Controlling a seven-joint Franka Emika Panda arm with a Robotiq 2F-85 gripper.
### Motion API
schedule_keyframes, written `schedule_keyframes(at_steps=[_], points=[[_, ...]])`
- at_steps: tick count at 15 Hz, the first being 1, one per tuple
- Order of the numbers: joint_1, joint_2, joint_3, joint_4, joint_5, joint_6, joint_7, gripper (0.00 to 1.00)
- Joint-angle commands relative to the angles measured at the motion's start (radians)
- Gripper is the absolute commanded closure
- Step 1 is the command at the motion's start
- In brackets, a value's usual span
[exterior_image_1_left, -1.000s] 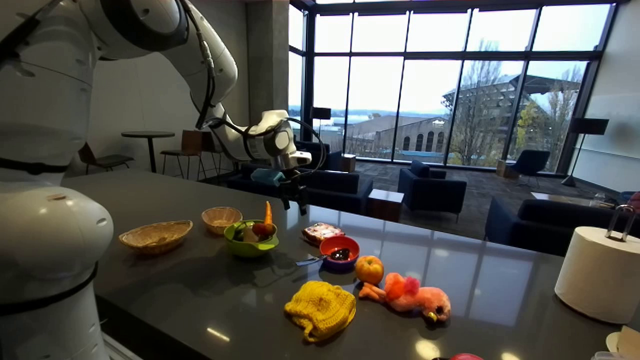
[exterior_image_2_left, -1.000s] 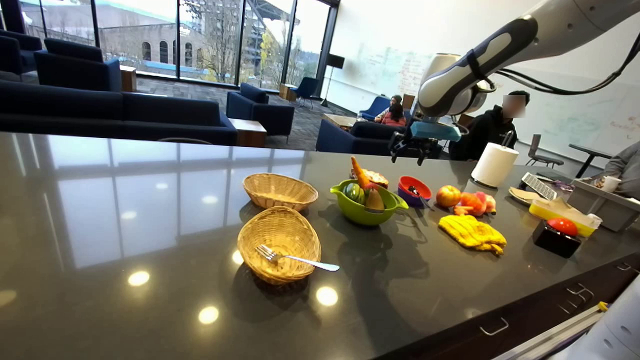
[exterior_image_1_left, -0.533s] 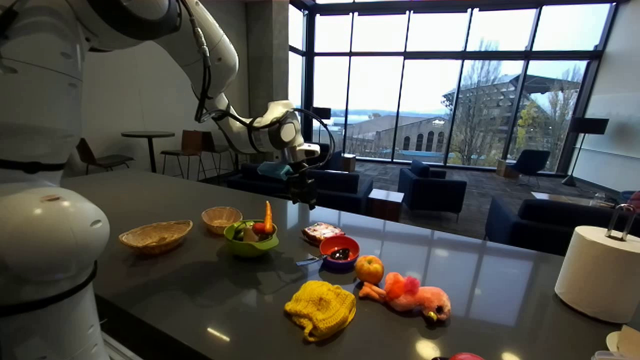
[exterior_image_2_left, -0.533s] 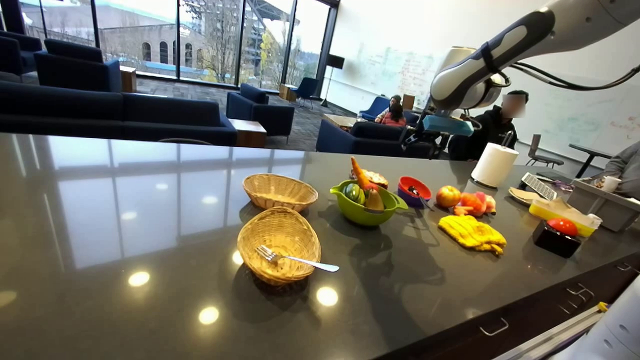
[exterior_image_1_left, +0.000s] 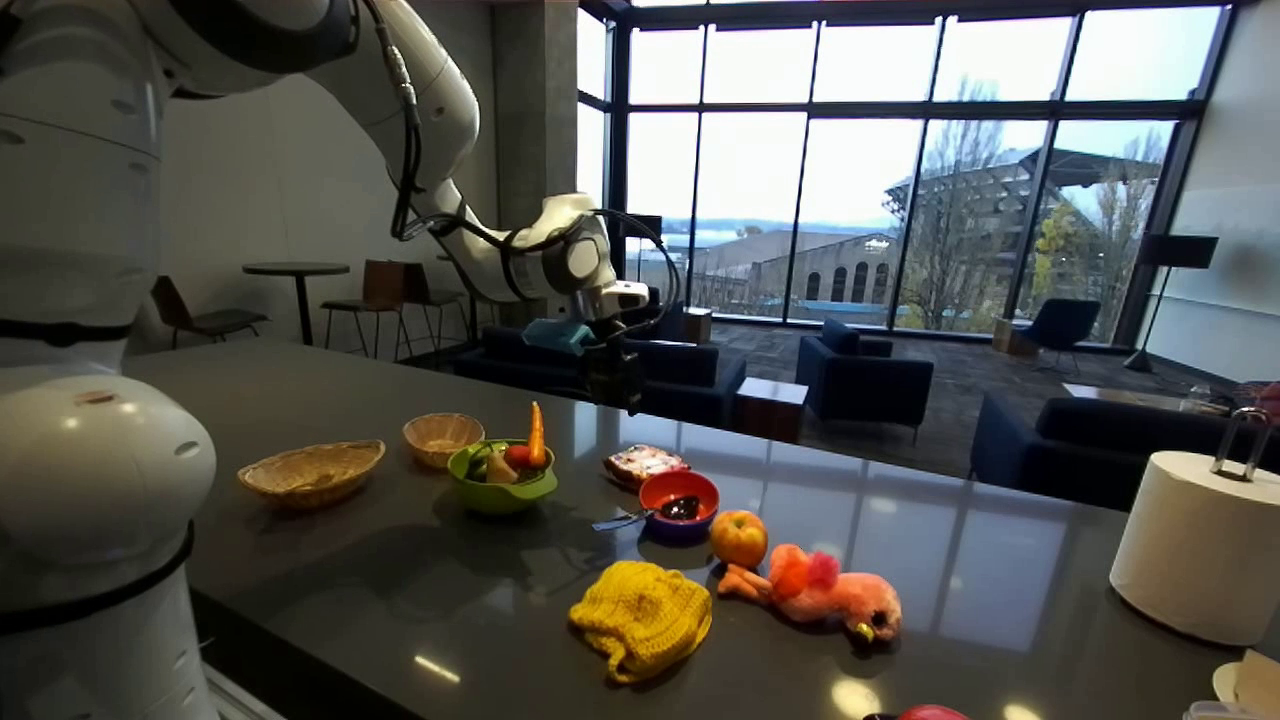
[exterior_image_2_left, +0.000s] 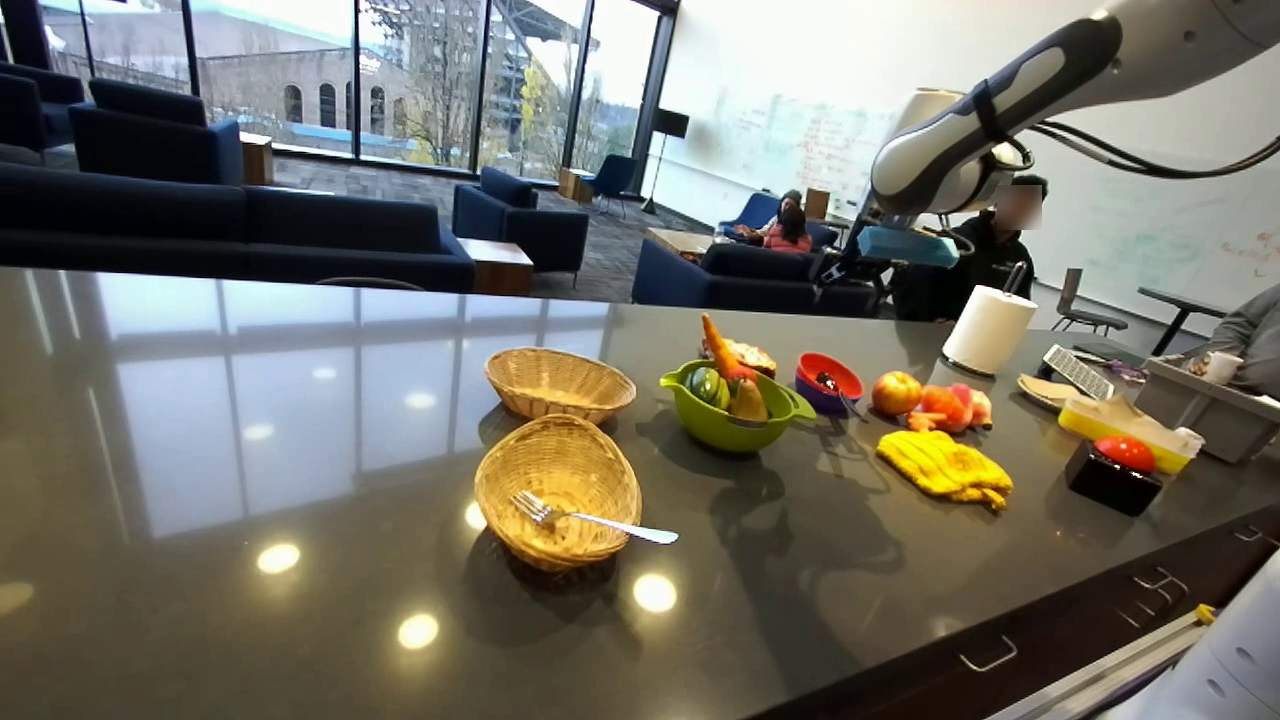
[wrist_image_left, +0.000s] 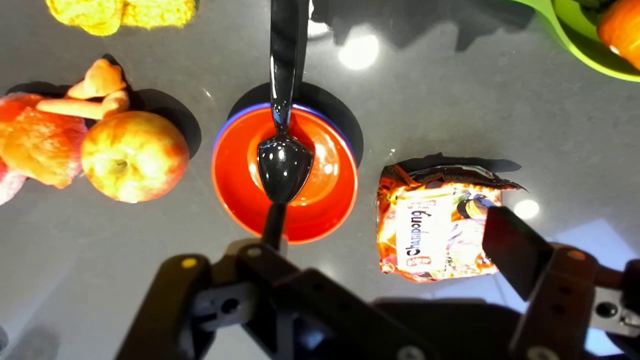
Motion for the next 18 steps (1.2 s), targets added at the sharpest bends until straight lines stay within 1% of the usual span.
schedule_keyframes(at_steps=[1,2,3,6,9,13,17,18], points=[[0.006,-0.063,0.004,-0.032,-0.047,-0.022,0.042,0.0],[0.013,-0.075,0.006,-0.036,-0.058,-0.022,0.065,0.0],[-0.006,-0.018,0.013,0.002,-0.019,-0.007,0.016,0.0],[0.0,-0.037,0.017,0.0,-0.032,-0.015,0.038,0.0],[0.009,-0.045,0.028,-0.004,-0.019,-0.023,0.047,0.0],[0.024,-0.027,0.03,0.02,-0.072,-0.047,0.117,0.0],[0.018,-0.008,0.027,0.041,-0.06,-0.068,0.126,0.0],[0.017,-0.018,0.034,0.019,-0.043,-0.044,0.098,0.0]])
